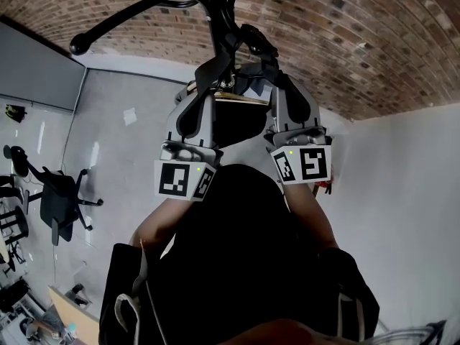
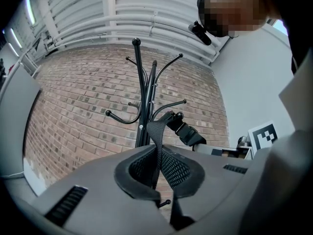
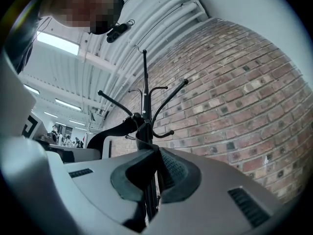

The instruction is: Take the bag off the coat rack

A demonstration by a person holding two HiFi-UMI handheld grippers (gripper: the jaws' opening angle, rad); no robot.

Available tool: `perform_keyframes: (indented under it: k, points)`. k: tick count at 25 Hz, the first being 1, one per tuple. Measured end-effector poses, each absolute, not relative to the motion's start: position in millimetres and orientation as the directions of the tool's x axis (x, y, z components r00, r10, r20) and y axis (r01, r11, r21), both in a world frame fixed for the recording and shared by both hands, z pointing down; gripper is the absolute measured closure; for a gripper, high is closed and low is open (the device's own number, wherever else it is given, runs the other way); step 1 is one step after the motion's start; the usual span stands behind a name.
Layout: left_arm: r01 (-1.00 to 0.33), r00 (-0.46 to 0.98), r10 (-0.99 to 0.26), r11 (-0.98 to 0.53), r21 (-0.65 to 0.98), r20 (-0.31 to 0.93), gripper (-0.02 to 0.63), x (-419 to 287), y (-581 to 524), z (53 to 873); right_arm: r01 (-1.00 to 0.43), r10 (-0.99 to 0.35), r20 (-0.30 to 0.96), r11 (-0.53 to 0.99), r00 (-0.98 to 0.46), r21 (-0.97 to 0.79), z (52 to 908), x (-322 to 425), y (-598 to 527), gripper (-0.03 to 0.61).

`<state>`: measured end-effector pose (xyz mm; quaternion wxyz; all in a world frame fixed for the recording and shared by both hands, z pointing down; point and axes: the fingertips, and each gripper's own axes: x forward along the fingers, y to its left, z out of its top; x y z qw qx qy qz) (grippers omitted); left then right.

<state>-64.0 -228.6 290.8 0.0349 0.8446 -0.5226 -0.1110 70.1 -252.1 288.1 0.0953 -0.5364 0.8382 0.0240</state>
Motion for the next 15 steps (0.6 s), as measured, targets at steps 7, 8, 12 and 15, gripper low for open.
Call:
perform_keyframes:
  k: [7, 8, 12, 15]
  points:
    - [-0.87, 0.433, -0.874, -0.469, 0.152, -0.219, 0.591, -61, -217, 267, -0.915, -0.894, -0.249, 0.398, -0.373, -0.058, 265, 91, -235, 0.555]
    - [-0.87, 0.432, -0.874, -0.469, 0.151, -0.224, 0.591, -62, -217, 266, -0.917, -0.894, -0.257, 0.394, -0.367, -0.062, 262, 94, -233, 0.555]
    - [-0.872, 0.419, -0.876, -0.461, 0.163, -0.239, 0.591, -67, -214, 262, -0.921, -0.888, -0.286, 0.388, -0.36, -0.046, 250, 101, -224, 0.555]
    - [-0.873, 0.408, -0.88, -0.454, 0.179, -0.245, 0.591, -70, -212, 260, -0.932, -0.89, -0.293, 0.363, -0.349, 0.007, 244, 105, -219, 0.555]
